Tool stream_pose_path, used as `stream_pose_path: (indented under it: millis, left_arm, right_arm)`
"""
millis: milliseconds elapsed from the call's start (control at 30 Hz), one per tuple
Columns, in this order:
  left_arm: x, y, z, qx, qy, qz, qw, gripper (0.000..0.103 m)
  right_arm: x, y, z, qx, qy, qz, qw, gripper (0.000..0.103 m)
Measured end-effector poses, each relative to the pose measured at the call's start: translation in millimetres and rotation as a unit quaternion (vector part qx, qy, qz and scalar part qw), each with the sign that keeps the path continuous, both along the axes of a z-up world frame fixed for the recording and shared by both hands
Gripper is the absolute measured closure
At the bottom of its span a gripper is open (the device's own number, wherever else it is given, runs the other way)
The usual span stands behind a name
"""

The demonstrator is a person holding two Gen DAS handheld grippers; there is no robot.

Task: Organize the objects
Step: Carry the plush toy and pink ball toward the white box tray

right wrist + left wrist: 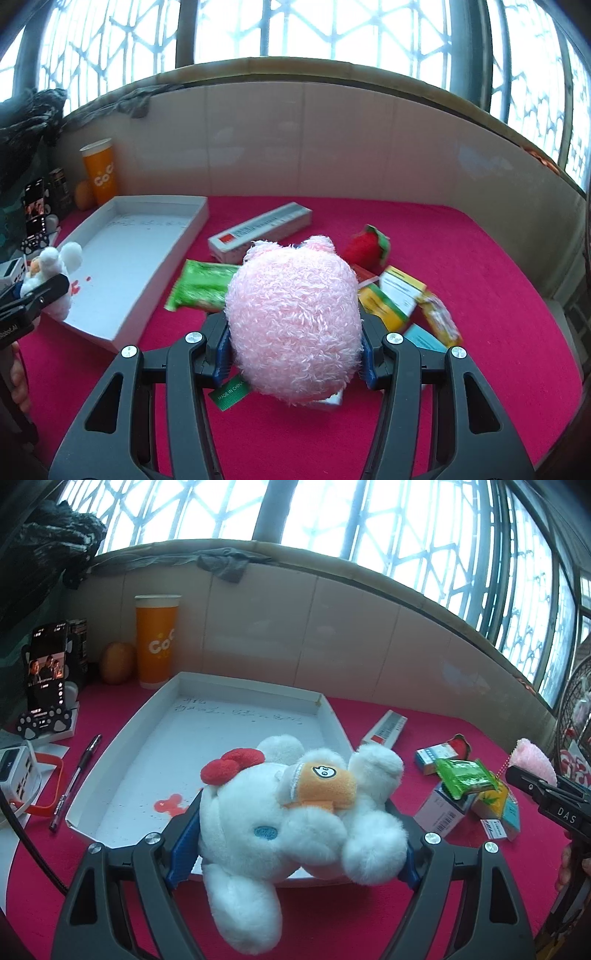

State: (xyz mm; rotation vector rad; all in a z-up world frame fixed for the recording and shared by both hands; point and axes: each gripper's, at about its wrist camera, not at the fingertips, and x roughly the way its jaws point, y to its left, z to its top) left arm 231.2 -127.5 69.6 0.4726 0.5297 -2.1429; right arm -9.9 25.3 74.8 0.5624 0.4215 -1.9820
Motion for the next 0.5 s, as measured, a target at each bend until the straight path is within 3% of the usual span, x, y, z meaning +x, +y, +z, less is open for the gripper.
stream_pose_path:
  millis: [167, 500]
  left_arm:
    - [7, -10, -3, 0.013, 0.001, 0.007, 0.9999, 0.019]
    - [11, -27, 12, -0.008, -0.023, 0.019, 0.9995, 0.019]
  right_arm:
    - [13, -18, -1, 0.001, -0.002, 0.022, 1.000, 0.051]
    - [40, -59, 1, 0.007, -0.014, 0.072, 0.997, 0.051]
